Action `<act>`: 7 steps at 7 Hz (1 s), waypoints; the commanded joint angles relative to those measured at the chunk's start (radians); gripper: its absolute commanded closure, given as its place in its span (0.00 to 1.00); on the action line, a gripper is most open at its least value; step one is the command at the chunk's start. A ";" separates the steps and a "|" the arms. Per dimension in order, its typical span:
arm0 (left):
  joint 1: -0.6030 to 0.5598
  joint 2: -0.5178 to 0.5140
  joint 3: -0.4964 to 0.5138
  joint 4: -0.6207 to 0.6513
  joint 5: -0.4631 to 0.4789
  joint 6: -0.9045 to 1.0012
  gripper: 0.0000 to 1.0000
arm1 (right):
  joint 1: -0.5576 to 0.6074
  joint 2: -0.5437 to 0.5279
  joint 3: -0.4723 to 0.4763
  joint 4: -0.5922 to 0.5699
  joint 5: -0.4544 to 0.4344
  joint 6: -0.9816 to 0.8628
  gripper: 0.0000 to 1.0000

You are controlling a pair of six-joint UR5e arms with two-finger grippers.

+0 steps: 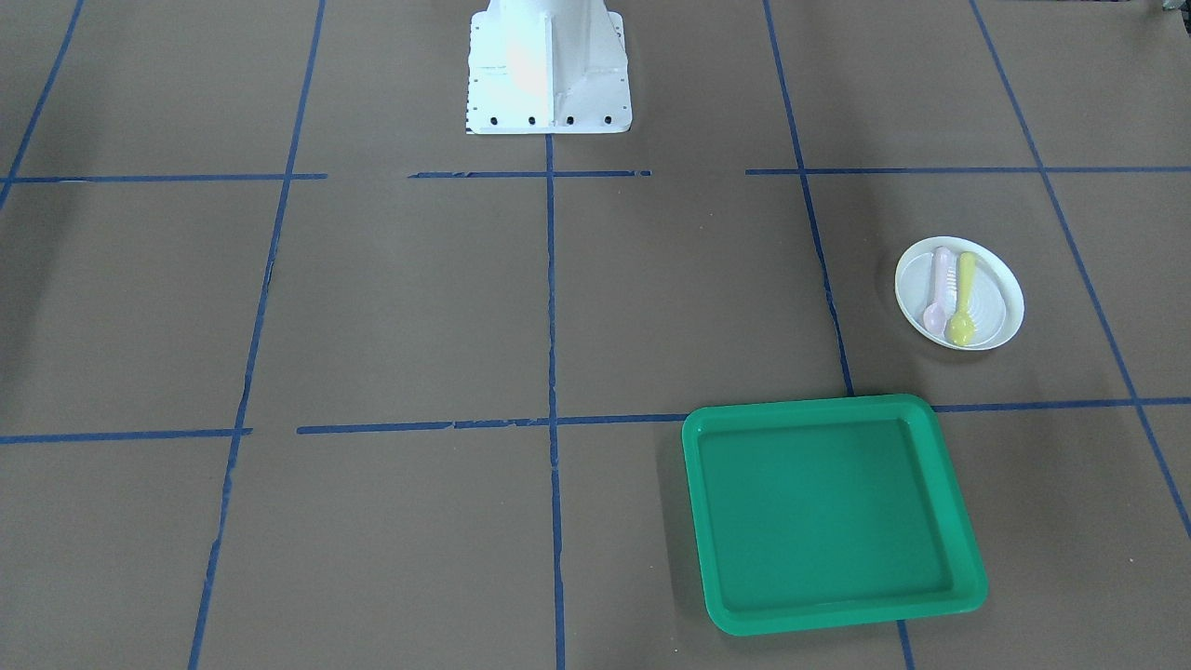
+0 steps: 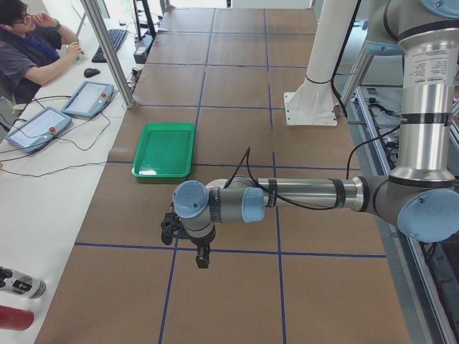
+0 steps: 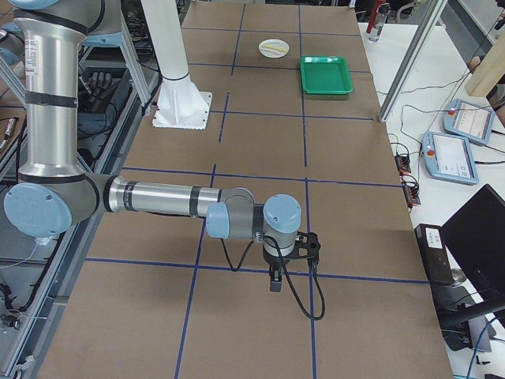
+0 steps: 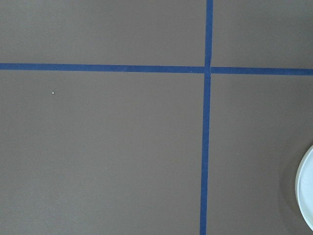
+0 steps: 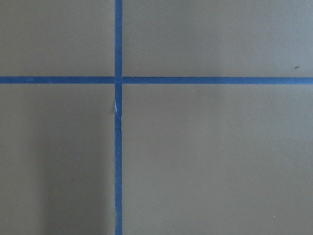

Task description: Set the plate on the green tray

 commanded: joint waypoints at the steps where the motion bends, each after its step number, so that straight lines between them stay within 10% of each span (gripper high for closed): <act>1: 0.000 -0.004 0.003 -0.002 -0.001 -0.004 0.00 | 0.000 0.000 -0.001 0.000 0.000 0.000 0.00; 7: 0.115 -0.035 -0.005 -0.232 -0.103 -0.034 0.00 | 0.000 0.000 -0.001 0.000 0.000 0.000 0.00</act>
